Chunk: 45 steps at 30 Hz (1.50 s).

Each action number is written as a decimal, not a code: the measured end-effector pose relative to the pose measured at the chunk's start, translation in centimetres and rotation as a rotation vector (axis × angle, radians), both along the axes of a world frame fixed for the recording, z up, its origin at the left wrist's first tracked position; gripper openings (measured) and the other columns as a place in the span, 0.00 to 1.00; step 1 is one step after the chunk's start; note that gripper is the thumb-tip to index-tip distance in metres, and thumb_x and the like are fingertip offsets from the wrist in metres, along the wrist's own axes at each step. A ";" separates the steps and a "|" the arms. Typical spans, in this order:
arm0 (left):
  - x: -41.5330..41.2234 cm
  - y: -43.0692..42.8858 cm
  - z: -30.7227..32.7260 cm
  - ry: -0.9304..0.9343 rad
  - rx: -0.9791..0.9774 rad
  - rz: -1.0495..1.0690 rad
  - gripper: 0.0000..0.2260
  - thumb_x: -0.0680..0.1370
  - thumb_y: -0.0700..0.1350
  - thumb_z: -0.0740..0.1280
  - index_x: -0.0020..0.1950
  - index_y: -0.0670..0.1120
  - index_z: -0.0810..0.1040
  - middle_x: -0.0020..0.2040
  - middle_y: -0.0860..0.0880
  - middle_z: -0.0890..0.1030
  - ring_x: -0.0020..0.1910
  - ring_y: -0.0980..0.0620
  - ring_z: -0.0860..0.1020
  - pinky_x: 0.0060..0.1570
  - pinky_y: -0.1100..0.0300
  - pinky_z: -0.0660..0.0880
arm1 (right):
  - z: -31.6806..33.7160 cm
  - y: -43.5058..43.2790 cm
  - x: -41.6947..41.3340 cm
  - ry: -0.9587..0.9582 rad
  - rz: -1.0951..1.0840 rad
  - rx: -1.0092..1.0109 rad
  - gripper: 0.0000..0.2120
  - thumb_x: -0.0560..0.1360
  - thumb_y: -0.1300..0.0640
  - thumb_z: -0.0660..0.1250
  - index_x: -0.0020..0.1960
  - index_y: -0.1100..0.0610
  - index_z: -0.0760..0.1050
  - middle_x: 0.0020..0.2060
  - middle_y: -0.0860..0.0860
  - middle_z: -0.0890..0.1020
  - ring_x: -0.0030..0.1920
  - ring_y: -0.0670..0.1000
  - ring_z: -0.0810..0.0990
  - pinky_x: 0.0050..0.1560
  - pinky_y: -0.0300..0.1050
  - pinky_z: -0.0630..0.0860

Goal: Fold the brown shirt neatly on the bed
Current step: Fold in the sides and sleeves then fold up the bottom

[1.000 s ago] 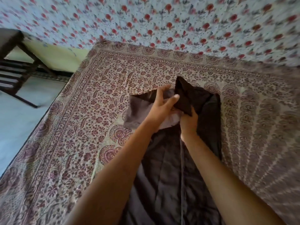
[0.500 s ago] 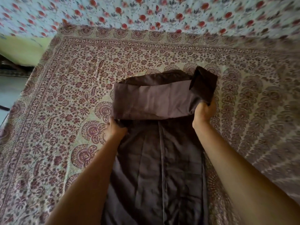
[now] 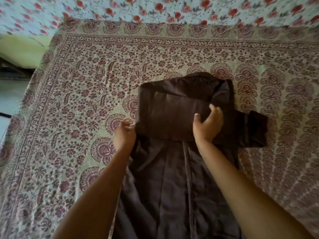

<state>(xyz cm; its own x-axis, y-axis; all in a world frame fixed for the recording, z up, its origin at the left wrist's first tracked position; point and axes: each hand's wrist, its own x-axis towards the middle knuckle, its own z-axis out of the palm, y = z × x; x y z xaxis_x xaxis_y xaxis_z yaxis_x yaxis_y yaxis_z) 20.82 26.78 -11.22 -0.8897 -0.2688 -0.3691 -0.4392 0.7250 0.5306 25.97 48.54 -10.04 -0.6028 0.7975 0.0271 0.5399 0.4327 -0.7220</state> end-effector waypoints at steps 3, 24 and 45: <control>-1.0 -1.0 -1.1 -0.029 0.135 -0.097 0.14 0.74 0.44 0.66 0.60 0.48 0.74 0.54 0.48 0.82 0.53 0.46 0.79 0.54 0.54 0.74 | -1.1 -4.5 -4.4 0.026 0.341 -0.054 0.20 0.69 0.57 0.63 0.59 0.63 0.75 0.57 0.60 0.78 0.61 0.61 0.74 0.63 0.53 0.67; -5.0 3.6 -2.3 0.125 0.458 -0.459 0.27 0.67 0.32 0.55 0.62 0.47 0.77 0.52 0.49 0.79 0.47 0.52 0.77 0.43 0.68 0.71 | -1.3 1.1 -12.5 -0.108 0.520 0.354 0.12 0.77 0.52 0.59 0.46 0.61 0.74 0.40 0.61 0.81 0.44 0.64 0.79 0.38 0.52 0.70; -3.6 5.0 -3.8 0.135 0.237 -0.920 0.25 0.69 0.44 0.59 0.67 0.53 0.72 0.72 0.53 0.69 0.72 0.51 0.65 0.68 0.52 0.59 | -2.7 2.0 -15.0 -0.364 0.452 0.235 0.13 0.77 0.51 0.59 0.42 0.60 0.71 0.50 0.63 0.79 0.53 0.65 0.75 0.42 0.50 0.66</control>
<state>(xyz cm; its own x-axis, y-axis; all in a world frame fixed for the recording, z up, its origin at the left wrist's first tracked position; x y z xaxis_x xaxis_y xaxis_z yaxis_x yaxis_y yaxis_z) 17.18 31.82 -15.01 -0.7542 0.6246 -0.2027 0.3243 0.6227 0.7120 10.93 50.49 -12.74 -0.8828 0.4590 -0.0998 0.4597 0.8009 -0.3838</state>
